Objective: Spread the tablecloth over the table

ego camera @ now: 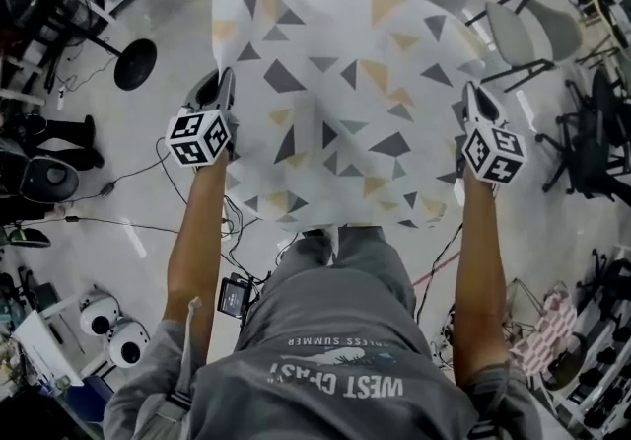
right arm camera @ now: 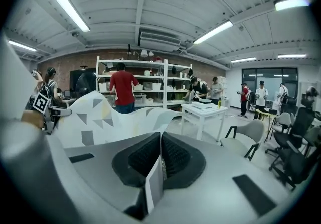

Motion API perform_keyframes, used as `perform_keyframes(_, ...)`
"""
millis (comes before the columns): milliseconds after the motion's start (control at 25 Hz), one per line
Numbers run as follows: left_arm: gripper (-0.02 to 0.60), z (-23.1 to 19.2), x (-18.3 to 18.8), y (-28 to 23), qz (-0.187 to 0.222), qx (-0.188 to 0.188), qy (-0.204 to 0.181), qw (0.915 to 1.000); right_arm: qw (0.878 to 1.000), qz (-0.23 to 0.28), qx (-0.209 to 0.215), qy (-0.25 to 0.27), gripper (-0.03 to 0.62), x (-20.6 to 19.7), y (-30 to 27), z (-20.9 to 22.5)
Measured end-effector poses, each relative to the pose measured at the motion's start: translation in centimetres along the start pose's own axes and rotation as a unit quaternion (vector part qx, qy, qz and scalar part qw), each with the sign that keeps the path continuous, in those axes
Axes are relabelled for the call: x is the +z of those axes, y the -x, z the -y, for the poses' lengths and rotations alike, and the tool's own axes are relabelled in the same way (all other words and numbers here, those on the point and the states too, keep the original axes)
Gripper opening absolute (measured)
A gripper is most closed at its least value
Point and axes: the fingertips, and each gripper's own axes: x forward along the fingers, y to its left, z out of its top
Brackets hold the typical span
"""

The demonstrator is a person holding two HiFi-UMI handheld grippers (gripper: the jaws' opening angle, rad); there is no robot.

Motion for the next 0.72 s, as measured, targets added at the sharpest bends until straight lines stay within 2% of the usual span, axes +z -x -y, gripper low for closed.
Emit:
perform_keyframes(320,0.021,-3.0,-5.8,-6.6,-0.088,0.018,-0.001,0.9960,0.998,-0.065,0.006,-0.002,0.014,-5.4,-7.9,2.8)
perform_keyframes(520,0.021,-4.8,-9.7,-10.2,-0.135,0.031,0.002,0.9904,0.994,-0.107,0.017,-0.002,0.015,-9.7,-13.1,4.4)
perform_keyframes(720,0.025,-6.3,-13.6,-12.9,-0.182,0.039,0.001,0.9825,0.986,-0.165,0.029,0.023,0.017,-14.3,-17.9,5.4)
